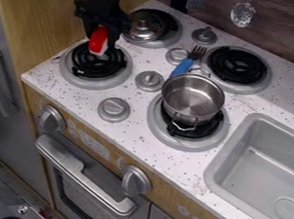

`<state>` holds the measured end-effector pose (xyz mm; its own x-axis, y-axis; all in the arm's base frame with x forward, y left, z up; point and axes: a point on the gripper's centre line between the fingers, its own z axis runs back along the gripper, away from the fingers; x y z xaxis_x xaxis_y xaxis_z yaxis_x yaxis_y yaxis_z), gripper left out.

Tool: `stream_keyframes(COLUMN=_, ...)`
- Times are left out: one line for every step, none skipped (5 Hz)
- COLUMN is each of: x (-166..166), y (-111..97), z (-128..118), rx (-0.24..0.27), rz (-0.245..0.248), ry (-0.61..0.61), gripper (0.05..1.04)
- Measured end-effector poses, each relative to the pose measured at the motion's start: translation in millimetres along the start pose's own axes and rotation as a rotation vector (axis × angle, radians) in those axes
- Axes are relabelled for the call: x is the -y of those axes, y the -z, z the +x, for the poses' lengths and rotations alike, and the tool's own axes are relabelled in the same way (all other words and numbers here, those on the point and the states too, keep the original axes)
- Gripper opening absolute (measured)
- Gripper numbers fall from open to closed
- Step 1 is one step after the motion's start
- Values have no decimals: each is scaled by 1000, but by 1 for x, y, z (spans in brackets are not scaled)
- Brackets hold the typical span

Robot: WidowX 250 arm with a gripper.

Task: Put the red thing on the lower left burner

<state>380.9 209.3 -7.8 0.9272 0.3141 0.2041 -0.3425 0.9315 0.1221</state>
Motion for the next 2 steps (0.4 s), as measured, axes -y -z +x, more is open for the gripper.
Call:
stream_keyframes(x=-4, y=16, z=5, rx=-33, rz=-11, ry=-16, gripper=582)
stream_keyframes(x=-4, y=22, z=3, rx=-64, rz=-19, ry=-20, gripper=657)
